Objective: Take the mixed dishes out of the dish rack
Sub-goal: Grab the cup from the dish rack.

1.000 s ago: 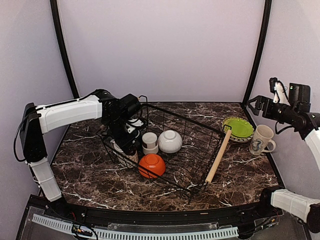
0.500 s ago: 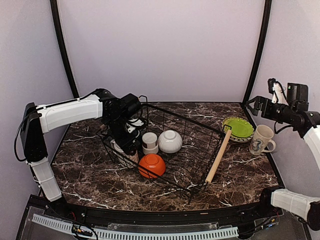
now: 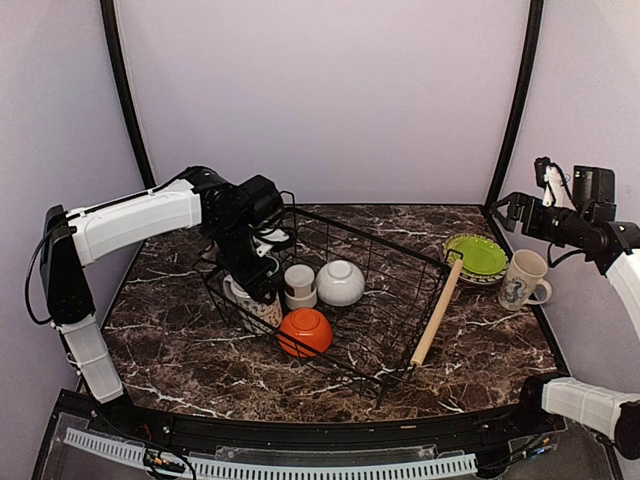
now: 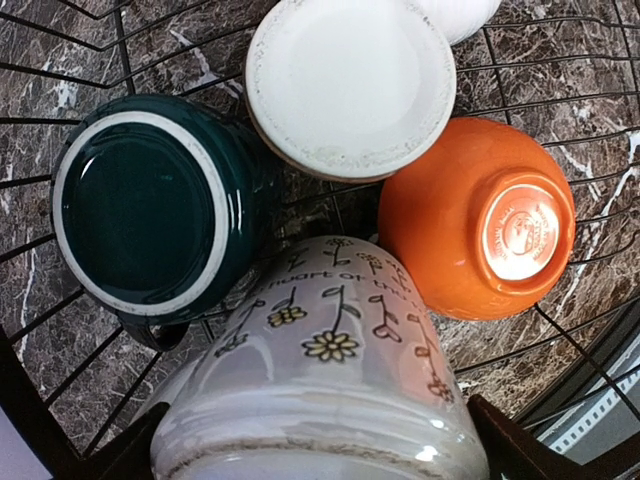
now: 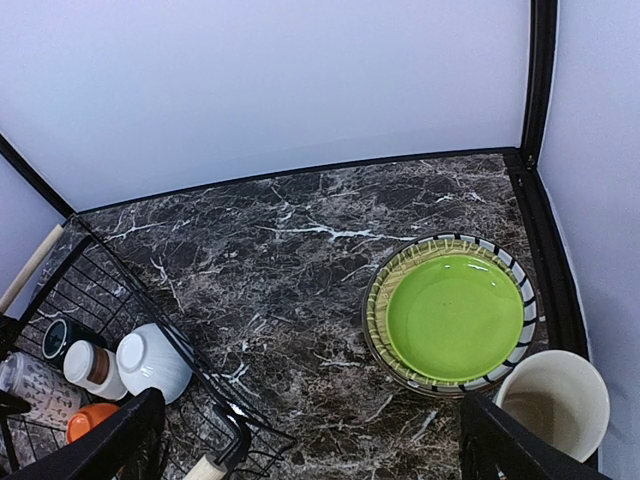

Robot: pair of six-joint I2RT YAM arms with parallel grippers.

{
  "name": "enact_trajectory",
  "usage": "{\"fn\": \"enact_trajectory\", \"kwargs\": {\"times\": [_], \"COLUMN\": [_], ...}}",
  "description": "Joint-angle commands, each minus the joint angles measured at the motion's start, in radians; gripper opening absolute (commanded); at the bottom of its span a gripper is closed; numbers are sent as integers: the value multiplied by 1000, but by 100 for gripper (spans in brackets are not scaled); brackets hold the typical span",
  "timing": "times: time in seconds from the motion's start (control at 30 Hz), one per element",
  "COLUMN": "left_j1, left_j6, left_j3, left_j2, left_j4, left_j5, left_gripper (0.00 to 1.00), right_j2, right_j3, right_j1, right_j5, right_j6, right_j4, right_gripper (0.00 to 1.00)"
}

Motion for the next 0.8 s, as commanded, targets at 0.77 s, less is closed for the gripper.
{"fn": "enact_trajectory", "kwargs": {"times": [0.77], "left_j1": [12], "left_j6": [-10], "left_j3": [116], "left_j2": [-118], "left_j4": [108], "left_j5": [258], "left_gripper": [1], "right_j2": [97], "right_j3": [21], "right_j1": [235], "right_j5": [-43], "right_j6": [134], "right_j4": [132], "right_gripper": [99]}}
